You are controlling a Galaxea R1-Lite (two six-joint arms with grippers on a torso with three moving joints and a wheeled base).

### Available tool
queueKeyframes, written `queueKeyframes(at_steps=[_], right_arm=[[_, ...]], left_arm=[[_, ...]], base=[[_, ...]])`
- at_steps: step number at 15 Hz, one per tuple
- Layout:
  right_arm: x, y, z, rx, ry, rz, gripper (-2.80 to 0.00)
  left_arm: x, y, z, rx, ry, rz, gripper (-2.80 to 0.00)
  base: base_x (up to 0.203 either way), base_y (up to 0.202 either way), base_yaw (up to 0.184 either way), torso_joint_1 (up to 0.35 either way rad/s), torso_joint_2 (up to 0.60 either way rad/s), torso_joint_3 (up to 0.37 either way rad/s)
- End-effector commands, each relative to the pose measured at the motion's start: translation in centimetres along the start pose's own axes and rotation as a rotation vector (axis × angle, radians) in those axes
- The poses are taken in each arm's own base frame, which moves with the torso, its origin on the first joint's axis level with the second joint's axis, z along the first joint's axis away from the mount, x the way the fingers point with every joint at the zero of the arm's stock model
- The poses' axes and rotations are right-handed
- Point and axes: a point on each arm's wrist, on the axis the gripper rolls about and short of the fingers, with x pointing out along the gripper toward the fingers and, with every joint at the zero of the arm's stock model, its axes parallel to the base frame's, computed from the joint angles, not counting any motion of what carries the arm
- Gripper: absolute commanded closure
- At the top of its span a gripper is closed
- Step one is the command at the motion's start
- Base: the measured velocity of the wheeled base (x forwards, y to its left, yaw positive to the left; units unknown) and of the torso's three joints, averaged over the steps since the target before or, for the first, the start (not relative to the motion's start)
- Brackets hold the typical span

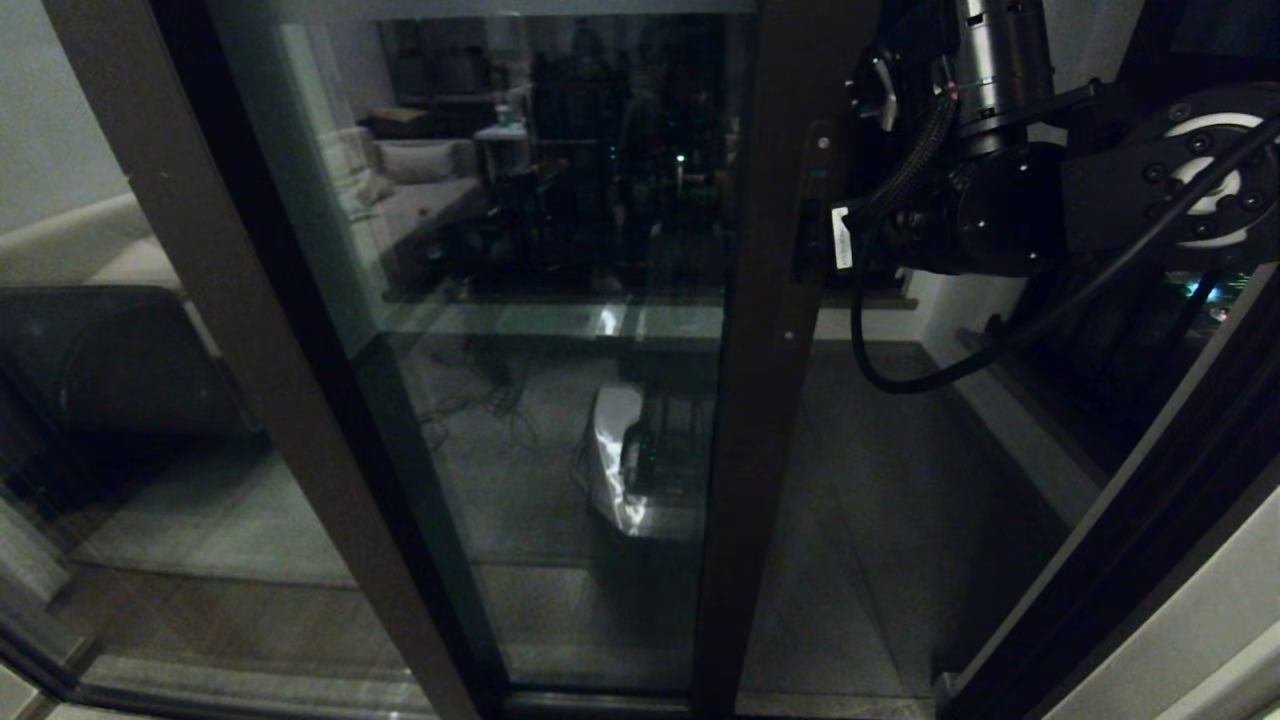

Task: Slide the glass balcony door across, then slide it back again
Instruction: Close the slid door

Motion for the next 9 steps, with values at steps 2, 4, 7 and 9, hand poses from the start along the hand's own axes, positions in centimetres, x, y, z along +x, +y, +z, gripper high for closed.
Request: queueKeyframes(at_steps=[2,4,7,9], right_arm=[[0.1,-1.1,-0.2,0.001,0.014,-0.026,-2.8],[0.3,-1.6,-0.1,0.005,0.015,-0.041,-2.8],[1.0,-2.5,-0.2,0.011,0.023,-0.068,-2.8],[1.3,-2.9,-0.4,0.01,0.031,-0.081,-2.8]], left_arm=[[0.0,0.0,0.0,0.0,0.001,0.0,0.0],[0.0,0.0,0.0,0.0,0.001,0.0,0.0],[0.0,0.0,0.0,0.0,0.0,0.001,0.0],[0.0,0.0,0.0,0.0,0.001,0.0,0.0]], base=[[0.0,0.0,0.0,0.0,0.0,0.0],[0.0,0.0,0.0,0.0,0.0,0.0],[0.0,0.0,0.0,0.0,0.0,0.0],[0.0,0.0,0.0,0.0,0.0,0.0]])
